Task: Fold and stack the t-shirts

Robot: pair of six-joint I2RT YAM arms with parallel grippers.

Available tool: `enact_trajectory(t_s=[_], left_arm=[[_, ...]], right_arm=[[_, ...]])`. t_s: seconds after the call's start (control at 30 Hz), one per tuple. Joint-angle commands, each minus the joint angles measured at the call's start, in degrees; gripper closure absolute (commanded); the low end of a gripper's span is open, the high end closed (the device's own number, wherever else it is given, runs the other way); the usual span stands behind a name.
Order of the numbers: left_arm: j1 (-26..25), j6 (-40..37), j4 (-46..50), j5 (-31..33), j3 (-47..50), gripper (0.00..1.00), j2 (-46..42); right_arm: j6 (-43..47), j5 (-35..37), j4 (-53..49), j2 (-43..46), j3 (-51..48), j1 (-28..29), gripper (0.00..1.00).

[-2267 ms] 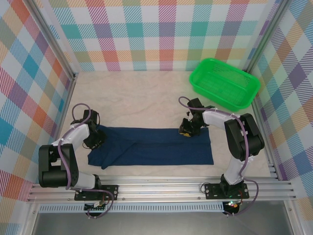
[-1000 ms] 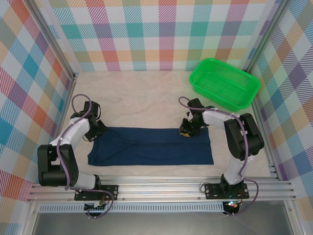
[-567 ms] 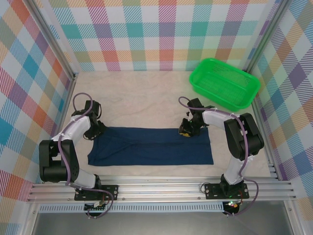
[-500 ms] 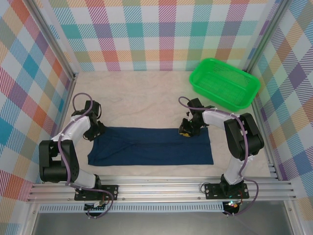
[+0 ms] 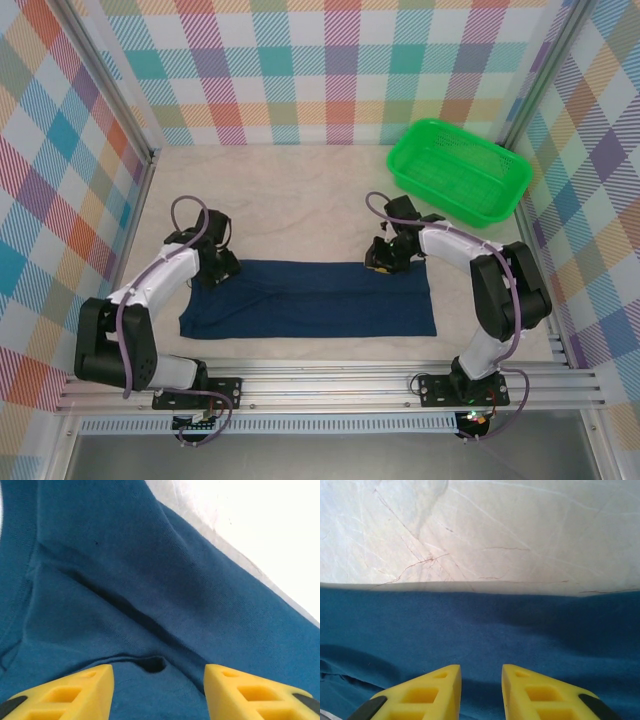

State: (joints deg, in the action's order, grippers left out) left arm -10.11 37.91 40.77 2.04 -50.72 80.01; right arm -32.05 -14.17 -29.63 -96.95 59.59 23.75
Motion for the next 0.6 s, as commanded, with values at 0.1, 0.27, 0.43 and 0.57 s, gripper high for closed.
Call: enact_trajectory(t_s=[0.1,0.27,0.43,0.57], left_arm=[[-1.04,4.91,-0.96,-1.34,-0.48,0.62,3.73],[-2.18,5.11,0.51,-0.64,-0.66,0.76,3.61],[-2.93,5.51,2.60,-0.04,-0.79,0.85,0.80],[-4.12,6.46,4.68,-0.18,-0.37,0.94,-1.39]], right_arm=[[0.85,-0.13,-1.15,1.23,0.79,0.42,0.73],[0.85,0.10,-1.32,1.32,0.45,0.49,0.73],[0.77,0.11,-1.22,1.09,0.17,0.42,0.74],[0.53,-0.03,-1.01,0.64,0.30,0.44,0.74]])
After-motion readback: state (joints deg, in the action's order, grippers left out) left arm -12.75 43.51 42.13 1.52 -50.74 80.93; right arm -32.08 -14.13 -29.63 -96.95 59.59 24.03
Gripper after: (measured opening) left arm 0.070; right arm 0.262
